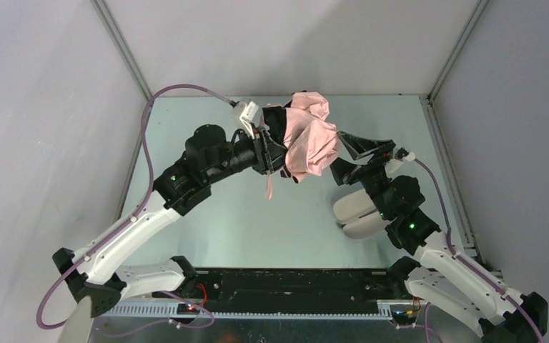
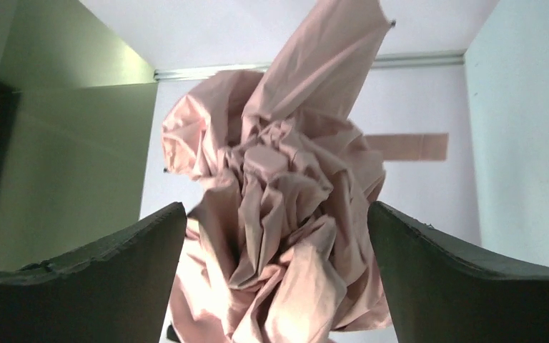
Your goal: Put away the umbrella
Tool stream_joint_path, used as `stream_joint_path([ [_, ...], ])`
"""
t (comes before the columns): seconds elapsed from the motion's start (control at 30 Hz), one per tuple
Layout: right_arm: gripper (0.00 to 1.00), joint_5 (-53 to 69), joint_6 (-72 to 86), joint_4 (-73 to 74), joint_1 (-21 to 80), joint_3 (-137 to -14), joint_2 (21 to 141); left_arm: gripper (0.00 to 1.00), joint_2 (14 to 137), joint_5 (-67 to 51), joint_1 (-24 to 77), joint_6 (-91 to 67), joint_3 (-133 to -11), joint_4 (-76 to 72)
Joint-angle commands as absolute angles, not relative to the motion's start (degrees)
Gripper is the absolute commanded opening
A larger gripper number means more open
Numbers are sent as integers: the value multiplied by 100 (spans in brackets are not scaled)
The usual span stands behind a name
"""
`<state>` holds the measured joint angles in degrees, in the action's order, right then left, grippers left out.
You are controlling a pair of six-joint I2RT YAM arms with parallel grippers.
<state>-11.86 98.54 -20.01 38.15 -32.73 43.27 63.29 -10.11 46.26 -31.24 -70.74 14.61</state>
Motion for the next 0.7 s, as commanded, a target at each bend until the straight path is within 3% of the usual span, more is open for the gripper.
stream_joint_path([
  [0.0, 100, -460, 9395, -1722, 3255, -3428, 4048, 0, 6093, -1501, 4441, -3325, -7365, 1230],
  [0.07, 100, -137, 8918, -1523, 2933, -3428, 3861, 0, 6091, -1593, 4396, -3373, -7441, 1340],
  [0.1, 100, -17, 8564, -1352, 2730, -3423, 3714, 0, 6091, -1614, 3846, -3383, -7469, 1410],
  [0.17, 100, 106, 7966, -1132, 2454, -3415, 3481, 0, 6085, -1648, 4343, -3411, -7554, 1506],
  [0.47, 97, 925, 4367, -706, 1516, -3274, 2761, 0, 6003, -2091, 4312, -4010, -7583, 1373],
  [0.57, 96, 1310, 3951, -878, 1376, -3000, 2822, 0, 5886, -2215, 4307, -4234, -7576, 1345],
  [0.67, 99, 1985, 4123, -1964, 1213, -2318, 2920, 0, 5760, -2258, 4309, -4370, -7581, 1373],
])
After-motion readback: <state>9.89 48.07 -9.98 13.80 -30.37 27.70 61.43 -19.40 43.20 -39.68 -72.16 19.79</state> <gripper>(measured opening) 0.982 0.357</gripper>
